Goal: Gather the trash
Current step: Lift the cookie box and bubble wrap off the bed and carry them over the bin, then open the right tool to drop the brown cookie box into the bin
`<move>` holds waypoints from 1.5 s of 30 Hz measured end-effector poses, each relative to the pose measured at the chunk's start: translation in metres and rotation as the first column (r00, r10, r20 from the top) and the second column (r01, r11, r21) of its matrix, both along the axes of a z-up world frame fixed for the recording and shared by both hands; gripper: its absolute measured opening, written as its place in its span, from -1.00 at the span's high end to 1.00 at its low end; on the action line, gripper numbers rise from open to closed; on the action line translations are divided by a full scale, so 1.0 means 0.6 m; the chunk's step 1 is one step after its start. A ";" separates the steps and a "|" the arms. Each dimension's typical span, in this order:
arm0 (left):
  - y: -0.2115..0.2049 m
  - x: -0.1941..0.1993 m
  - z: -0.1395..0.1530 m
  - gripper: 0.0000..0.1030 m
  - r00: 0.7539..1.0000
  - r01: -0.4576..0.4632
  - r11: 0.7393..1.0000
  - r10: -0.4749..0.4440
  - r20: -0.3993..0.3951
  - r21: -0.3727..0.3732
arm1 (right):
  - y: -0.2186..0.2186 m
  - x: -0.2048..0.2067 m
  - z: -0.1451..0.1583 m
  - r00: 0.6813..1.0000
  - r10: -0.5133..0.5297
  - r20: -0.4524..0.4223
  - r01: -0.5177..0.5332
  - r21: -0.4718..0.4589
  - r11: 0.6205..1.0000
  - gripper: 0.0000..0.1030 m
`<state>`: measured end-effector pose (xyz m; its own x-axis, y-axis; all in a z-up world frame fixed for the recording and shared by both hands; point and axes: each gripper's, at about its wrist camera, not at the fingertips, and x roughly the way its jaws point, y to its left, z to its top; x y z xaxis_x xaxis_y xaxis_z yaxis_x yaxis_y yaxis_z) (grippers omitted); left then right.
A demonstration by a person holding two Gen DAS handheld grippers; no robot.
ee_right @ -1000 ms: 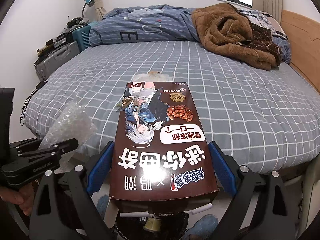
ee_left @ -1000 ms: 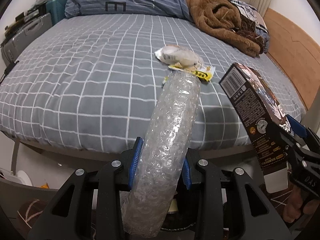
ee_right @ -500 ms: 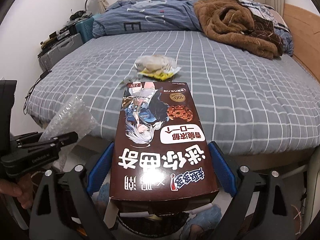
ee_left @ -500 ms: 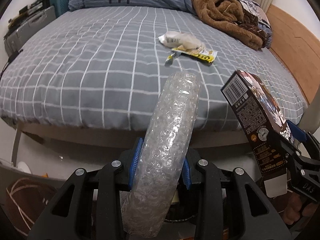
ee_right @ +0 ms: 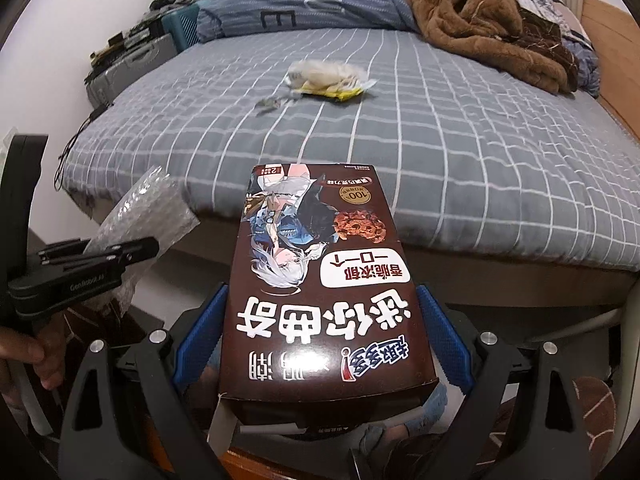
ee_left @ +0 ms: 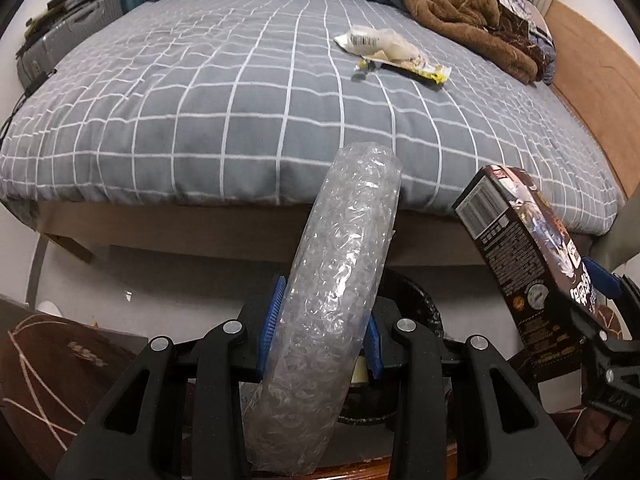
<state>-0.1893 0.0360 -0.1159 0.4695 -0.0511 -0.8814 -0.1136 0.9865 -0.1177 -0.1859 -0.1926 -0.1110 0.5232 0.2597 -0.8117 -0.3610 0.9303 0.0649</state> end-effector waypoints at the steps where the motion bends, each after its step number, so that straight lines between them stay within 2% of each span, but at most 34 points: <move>1: -0.002 -0.003 -0.003 0.33 1.000 0.004 1.000 -0.004 -0.003 0.003 | 0.001 -0.004 -0.003 1.000 0.006 -0.006 -0.006 -0.003 1.000 -0.71; 8: -0.012 -0.020 -0.039 0.33 0.998 0.024 1.000 -0.023 -0.054 0.012 | 0.011 -0.024 -0.034 0.996 0.038 -0.078 -0.038 -0.006 0.999 -0.71; 18: -0.013 -0.024 -0.079 0.33 0.995 0.031 0.999 -0.029 -0.093 0.025 | 0.028 -0.018 -0.092 0.982 0.047 -0.182 -0.051 -0.013 0.999 -0.71; 26: -0.008 -0.018 -0.123 0.33 0.988 0.031 1.000 -0.031 -0.153 -0.001 | 0.035 -0.004 -0.143 0.961 0.042 -0.272 -0.056 -0.043 0.998 -0.71; 36: 0.010 -0.004 -0.169 0.33 0.981 -0.007 1.000 0.012 -0.193 0.026 | 0.064 0.015 -0.183 0.949 0.055 -0.310 -0.087 -0.091 0.992 -0.71; 45: 0.015 0.009 -0.192 0.33 0.976 -0.015 1.000 0.020 -0.217 0.026 | 0.066 0.036 -0.228 0.924 0.041 -0.381 -0.082 -0.093 0.992 -0.73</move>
